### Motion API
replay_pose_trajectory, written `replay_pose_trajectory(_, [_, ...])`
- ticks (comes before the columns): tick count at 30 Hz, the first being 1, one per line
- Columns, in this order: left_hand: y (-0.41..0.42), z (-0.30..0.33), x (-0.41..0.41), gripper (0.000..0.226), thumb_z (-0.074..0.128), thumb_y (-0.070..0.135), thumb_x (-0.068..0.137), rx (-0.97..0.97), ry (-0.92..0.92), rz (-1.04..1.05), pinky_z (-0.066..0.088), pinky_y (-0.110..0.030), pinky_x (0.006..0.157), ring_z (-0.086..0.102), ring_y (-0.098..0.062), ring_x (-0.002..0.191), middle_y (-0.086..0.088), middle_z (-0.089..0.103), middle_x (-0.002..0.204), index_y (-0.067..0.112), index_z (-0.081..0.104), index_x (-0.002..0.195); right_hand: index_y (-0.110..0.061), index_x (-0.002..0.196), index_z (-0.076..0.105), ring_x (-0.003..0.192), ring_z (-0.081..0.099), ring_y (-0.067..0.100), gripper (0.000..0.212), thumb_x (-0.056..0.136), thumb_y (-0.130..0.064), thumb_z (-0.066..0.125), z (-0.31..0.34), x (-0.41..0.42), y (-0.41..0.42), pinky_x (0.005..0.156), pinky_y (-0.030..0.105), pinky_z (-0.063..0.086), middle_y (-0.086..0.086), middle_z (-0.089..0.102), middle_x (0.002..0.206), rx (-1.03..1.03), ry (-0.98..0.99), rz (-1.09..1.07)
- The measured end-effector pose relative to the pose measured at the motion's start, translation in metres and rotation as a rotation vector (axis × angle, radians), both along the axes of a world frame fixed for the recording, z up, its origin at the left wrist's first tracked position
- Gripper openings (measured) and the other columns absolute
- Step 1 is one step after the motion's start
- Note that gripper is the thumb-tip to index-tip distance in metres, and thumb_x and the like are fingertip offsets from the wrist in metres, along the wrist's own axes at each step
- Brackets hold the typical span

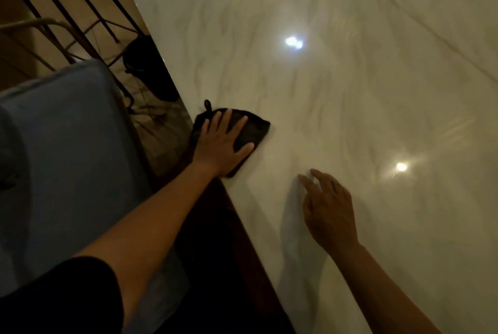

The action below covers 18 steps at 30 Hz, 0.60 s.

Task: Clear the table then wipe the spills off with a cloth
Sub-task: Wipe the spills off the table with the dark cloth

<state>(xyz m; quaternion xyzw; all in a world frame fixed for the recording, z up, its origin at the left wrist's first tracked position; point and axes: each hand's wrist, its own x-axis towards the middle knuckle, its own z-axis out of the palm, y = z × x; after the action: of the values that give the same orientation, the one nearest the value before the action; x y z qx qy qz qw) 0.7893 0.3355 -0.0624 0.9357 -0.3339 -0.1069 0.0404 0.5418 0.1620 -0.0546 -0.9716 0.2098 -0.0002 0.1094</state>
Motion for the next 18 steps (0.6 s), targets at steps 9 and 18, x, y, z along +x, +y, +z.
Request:
replay_pose_trajectory(9, [0.022, -0.006, 0.067, 0.079, 0.030, 0.074, 0.094, -0.074, -0.065, -0.574, 0.003, -0.054, 0.126, 0.000, -0.032, 0.157, -0.009, 0.003, 0.171, 0.037, 0.013, 0.162, -0.029, 0.139, 0.053, 0.137, 0.042, 0.028, 0.056, 0.091, -0.033, 0.025, 0.002, 0.194, -0.002, 0.108, 0.047, 0.038, 0.003, 0.047, 0.148, 0.061, -0.029, -0.122])
replay_pose_trajectory(18, [-0.025, 0.002, 0.253, 0.085, 0.011, 0.077, 0.089, 0.006, 0.001, -0.095, -0.003, -0.053, 0.125, -0.002, -0.033, 0.156, -0.009, -0.002, 0.170, 0.035, 0.006, 0.162, -0.027, 0.142, 0.047, 0.136, 0.041, 0.027, 0.051, 0.093, -0.036, 0.037, 0.005, 0.263, 0.013, 0.108, 0.049, 0.038, 0.004, 0.044, 0.148, 0.025, 0.022, -0.231])
